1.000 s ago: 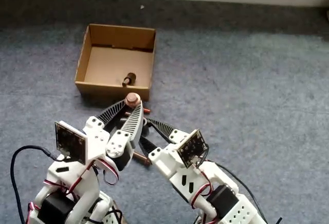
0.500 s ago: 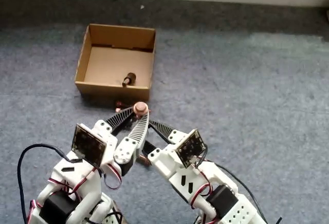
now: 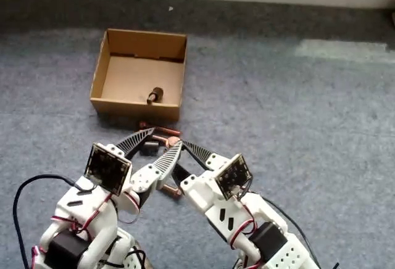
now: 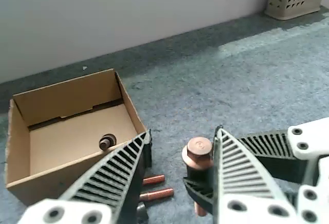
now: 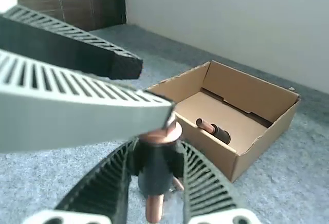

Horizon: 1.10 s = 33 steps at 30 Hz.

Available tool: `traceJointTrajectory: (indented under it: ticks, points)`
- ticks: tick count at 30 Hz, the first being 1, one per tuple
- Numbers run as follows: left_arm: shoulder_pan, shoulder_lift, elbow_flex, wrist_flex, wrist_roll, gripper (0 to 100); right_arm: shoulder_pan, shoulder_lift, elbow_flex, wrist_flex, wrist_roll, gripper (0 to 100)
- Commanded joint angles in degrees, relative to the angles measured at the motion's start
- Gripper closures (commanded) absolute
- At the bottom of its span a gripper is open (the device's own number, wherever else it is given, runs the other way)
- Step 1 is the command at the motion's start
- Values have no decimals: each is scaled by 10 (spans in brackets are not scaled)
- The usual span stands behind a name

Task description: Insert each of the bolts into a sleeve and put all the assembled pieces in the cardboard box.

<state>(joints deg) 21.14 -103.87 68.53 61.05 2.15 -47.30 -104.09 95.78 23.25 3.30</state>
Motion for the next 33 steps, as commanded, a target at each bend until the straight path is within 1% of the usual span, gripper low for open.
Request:
traceJointTrajectory:
  ticks: [1, 5, 7, 9, 10, 12, 14, 15, 18, 21, 26, 29, 33]
  points:
    - [-79, -4, -51, 46, -49, 790, 13, -11, 61, -9, 0, 994]
    - [-211, -4, -29, 60, -91, 790, 34, -11, 57, 30, -1, 994]
    - [-283, -4, 0, 59, -93, 790, 49, -11, 57, 36, -6, 994]
    - [-335, -4, 35, 59, -92, 800, 65, -11, 51, 33, -34, 994]
    - [-354, -4, 52, 59, -92, 823, 70, -11, 42, 33, -46, 994]
    - [-382, -4, 89, 59, -93, 905, 72, -10, 24, 35, -48, 994]
    - [-393, -4, 116, 59, -96, 984, 72, -10, 7, 35, -49, 994]
    - [-396, -4, 129, 59, -103, 998, 72, -10, -6, 35, -49, 994]
    - [-396, -4, 173, 60, -113, 983, 72, 8, -47, 33, -49, 994]
    - [-394, -4, 196, 59, -114, 980, 72, 78, -109, 17, -48, 994]
    - [-393, -4, 196, 59, -114, 980, 73, 278, -195, -138, -42, 993]
    - [-395, -4, 196, 61, -114, 979, 73, 422, -241, -247, 1, 993]
    - [-395, -4, 196, 63, -114, 979, 73, 603, -301, -371, 19, 993]
